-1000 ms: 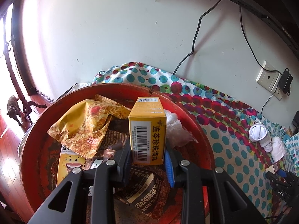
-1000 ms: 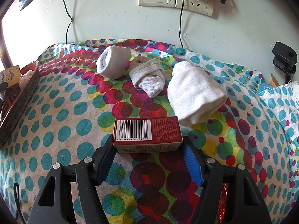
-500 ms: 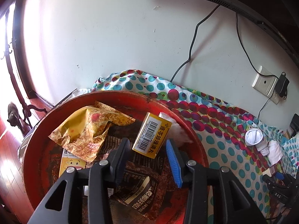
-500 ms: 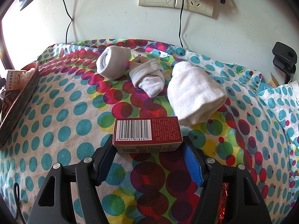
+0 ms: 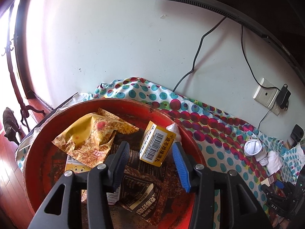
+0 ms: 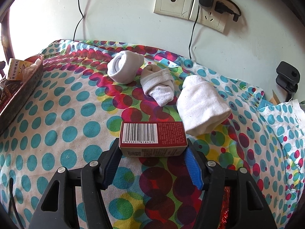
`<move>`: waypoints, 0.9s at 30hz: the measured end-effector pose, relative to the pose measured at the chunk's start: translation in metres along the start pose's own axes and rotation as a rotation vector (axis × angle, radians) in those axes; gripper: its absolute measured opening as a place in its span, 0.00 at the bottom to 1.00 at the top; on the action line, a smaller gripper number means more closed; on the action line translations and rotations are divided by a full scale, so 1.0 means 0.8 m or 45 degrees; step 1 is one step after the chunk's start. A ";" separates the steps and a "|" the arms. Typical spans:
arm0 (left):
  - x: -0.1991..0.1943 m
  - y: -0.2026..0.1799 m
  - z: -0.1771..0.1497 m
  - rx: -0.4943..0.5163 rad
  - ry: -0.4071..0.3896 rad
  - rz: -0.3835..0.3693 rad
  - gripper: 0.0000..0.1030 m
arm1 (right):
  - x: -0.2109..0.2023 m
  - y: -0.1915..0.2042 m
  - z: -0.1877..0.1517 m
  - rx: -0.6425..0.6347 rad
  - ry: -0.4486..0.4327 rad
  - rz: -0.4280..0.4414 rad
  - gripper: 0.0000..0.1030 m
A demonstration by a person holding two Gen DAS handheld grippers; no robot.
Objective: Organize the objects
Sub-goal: 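Carry the red box to the red tray and open the right gripper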
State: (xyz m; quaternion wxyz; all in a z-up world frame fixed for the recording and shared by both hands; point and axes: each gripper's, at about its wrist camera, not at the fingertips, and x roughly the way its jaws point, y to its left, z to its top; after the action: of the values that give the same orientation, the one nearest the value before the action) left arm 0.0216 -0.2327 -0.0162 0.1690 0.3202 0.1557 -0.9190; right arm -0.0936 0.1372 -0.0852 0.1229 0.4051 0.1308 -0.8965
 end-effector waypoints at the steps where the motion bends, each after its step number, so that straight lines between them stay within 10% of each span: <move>1: -0.002 -0.001 0.001 0.007 -0.011 -0.005 0.47 | -0.003 0.001 0.000 -0.002 -0.013 -0.005 0.59; 12: -0.014 0.019 0.013 0.009 -0.051 -0.007 0.47 | -0.037 0.036 0.023 0.080 -0.116 0.161 0.59; 27: -0.012 0.052 0.016 -0.112 -0.040 -0.004 0.48 | -0.100 0.277 0.074 -0.280 -0.181 0.589 0.59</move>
State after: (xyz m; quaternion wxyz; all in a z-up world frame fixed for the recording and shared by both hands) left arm 0.0388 -0.2734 -0.0078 0.1837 0.2977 0.1938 -0.9166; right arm -0.0109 -0.0808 -0.0167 0.3768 0.3444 0.1223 -0.8512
